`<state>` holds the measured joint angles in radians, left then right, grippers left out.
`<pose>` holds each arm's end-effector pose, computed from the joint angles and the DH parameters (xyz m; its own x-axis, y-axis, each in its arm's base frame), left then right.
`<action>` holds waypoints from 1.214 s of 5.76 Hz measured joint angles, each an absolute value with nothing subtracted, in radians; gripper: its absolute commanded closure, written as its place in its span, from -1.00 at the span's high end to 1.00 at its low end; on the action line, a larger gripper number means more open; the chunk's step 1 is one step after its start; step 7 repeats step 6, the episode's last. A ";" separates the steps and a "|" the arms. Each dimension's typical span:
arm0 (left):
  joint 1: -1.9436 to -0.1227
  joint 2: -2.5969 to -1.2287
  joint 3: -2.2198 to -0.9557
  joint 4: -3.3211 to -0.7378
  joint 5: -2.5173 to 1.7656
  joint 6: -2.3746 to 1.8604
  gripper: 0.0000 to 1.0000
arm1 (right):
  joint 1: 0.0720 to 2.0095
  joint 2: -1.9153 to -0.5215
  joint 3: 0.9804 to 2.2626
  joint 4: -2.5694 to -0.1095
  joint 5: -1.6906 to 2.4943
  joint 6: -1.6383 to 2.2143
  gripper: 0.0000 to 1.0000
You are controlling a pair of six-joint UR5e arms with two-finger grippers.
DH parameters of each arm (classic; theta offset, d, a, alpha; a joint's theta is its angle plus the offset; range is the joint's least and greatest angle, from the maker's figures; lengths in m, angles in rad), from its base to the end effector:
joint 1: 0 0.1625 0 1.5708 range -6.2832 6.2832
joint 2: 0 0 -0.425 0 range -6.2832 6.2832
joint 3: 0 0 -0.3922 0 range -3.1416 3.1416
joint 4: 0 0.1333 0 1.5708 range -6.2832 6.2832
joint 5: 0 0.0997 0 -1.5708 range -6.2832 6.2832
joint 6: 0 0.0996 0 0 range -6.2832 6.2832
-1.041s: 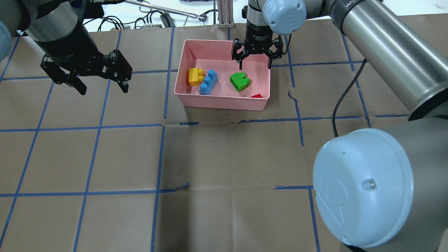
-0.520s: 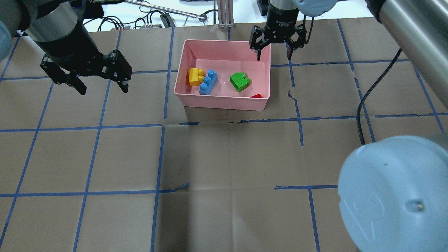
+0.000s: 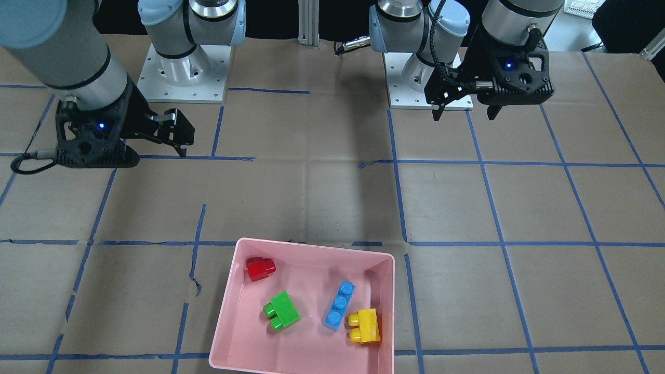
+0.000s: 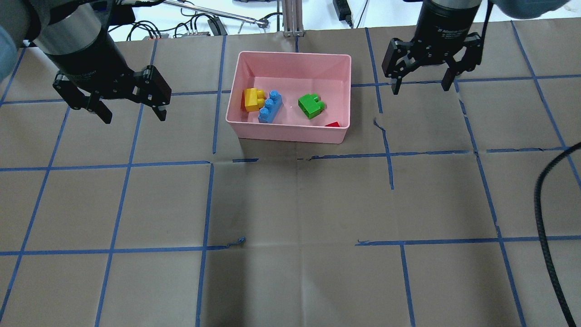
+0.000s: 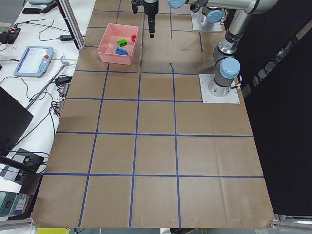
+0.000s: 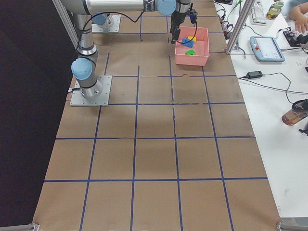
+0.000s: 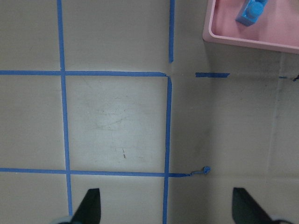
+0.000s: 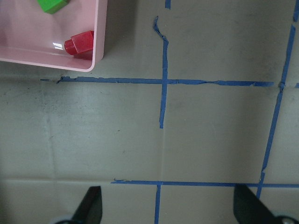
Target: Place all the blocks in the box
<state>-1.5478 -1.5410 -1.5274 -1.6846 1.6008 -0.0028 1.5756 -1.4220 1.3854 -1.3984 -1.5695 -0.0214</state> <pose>-0.1194 -0.4769 0.5125 -0.9992 -0.0246 -0.0301 -0.0258 0.9988 0.0405 0.1360 -0.5396 0.4850 -0.9997 -0.0258 -0.0042 -0.0262 0.9905 0.1353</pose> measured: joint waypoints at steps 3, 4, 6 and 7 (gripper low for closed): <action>-1.547 -1.543 -1.527 -1.684 1.599 -0.003 0.99 | 1.574 -1.477 1.409 -1.390 -1.566 0.028 0.99; -1.547 -1.541 -1.528 -1.684 1.601 -0.003 0.99 | 1.576 -1.479 1.410 -1.391 -1.564 0.036 0.99; -1.548 -1.537 -1.528 -1.685 1.601 -0.003 0.99 | 1.577 -1.479 1.412 -1.392 -1.565 0.041 0.99; -1.548 -1.537 -1.528 -1.685 1.601 -0.003 0.99 | 1.577 -1.479 1.412 -1.392 -1.565 0.041 0.99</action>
